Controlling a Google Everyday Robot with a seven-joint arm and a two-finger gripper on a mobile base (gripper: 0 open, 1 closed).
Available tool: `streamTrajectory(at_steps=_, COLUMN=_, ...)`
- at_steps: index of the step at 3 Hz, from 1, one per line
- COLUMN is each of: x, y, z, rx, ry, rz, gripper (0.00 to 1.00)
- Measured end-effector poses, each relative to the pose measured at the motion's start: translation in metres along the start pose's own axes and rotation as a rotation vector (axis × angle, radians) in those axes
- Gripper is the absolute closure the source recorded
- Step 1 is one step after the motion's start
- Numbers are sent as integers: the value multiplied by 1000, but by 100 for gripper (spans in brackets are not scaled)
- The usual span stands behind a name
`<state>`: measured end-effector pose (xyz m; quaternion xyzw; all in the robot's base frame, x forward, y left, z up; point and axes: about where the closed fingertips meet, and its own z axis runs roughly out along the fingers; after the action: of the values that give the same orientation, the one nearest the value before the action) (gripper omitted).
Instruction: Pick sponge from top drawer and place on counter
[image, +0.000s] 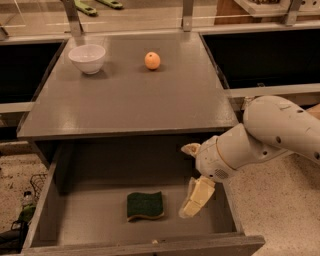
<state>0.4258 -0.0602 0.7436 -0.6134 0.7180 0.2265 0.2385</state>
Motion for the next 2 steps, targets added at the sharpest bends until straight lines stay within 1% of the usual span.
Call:
streamTrajectory(at_steps=1, x=-6, y=6, z=11, rx=-52, ry=-30, rz=-28, gripper=0)
streamTrajectory(at_steps=2, x=-8, y=8, z=11, rx=-47, ry=-27, rz=-32, gripper=0)
